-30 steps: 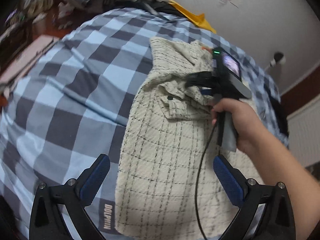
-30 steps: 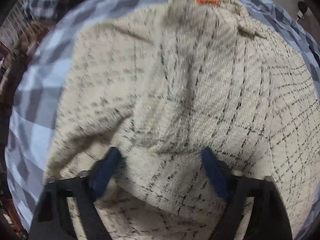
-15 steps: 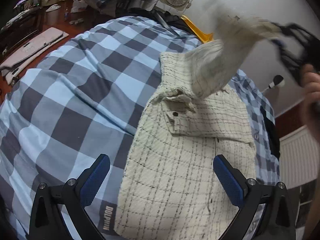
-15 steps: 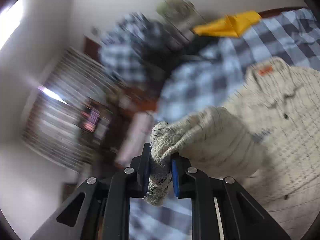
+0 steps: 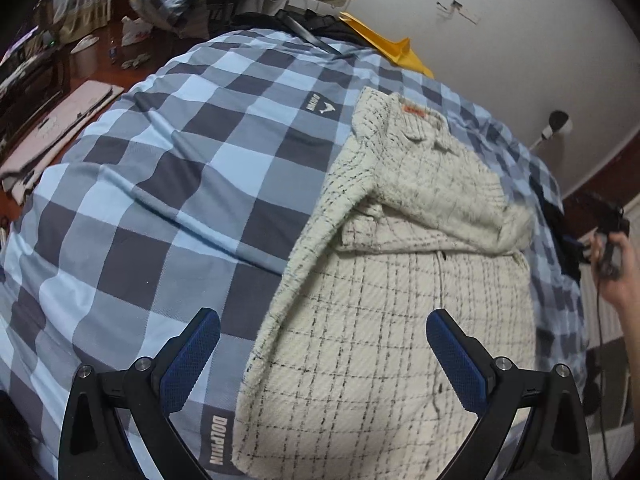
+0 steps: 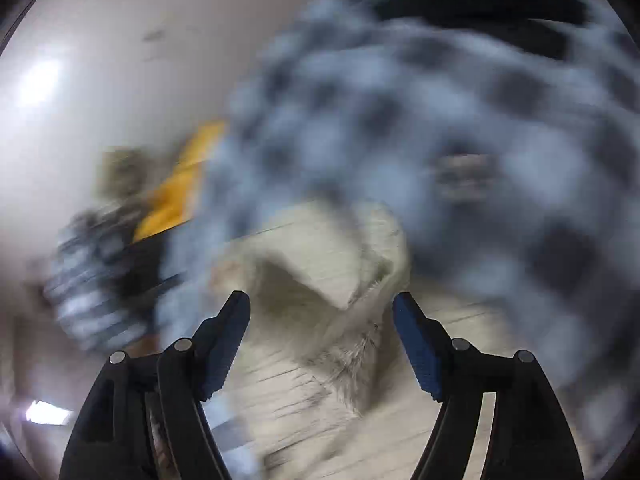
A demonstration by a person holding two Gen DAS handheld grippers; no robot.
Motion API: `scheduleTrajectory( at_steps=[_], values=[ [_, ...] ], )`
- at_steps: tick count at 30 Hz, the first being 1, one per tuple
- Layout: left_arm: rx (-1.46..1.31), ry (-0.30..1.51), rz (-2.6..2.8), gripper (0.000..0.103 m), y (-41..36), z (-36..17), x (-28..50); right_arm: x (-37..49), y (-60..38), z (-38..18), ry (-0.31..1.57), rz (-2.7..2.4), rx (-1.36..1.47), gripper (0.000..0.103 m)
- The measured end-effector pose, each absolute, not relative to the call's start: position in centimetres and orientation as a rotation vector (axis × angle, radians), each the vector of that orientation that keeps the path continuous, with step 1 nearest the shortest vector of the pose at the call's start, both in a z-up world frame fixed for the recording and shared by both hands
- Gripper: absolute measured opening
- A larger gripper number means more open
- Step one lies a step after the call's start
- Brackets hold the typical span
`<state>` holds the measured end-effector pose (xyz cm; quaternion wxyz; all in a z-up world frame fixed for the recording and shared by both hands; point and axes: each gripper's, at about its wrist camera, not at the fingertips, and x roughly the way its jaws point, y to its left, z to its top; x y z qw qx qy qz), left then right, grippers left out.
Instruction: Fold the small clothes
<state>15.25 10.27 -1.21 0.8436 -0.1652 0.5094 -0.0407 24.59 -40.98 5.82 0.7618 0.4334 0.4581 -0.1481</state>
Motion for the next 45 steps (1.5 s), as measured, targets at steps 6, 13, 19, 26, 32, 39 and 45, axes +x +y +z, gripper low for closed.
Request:
scheduleTrajectory(
  at_steps=[6, 13, 19, 26, 32, 39, 45],
  values=[
    [-0.313, 1.097, -0.086, 0.103, 9.4, -1.8, 15.3, 22.6, -40.1, 3.1, 1.098, -0.273, 0.789, 0.078],
    [-0.297, 1.113, -0.056, 0.103, 9.8, -2.2, 15.5, 26.0, -27.4, 1.2, 1.24, -0.006, 0.528, 0.078],
    [-0.359, 1.11, -0.051, 0.103, 11.1, -2.1, 15.4, 26.3, -7.2, -0.2, 1.324, 0.401, 0.393, 0.078],
    [-0.443, 1.072, -0.048, 0.103, 13.4, -1.2, 14.9, 27.5, 3.8, -5.2, 1.35, 0.363, 0.267, 0.026],
    [-0.509, 1.016, -0.037, 0.103, 15.5, 0.0, 14.7, 27.3, 10.0, -3.2, 1.221, 0.289, 0.093, 0.01],
    [-0.545, 1.02, -0.021, 0.103, 16.5, -0.3, 14.8, 25.7, 15.6, -5.7, 1.296, 0.297, -0.137, 0.074],
    [-0.604, 0.988, -0.078, 0.103, 16.2, 0.0, 14.5, 23.9, 12.3, -4.7, 1.456, 0.582, 0.031, 0.082]
  ],
)
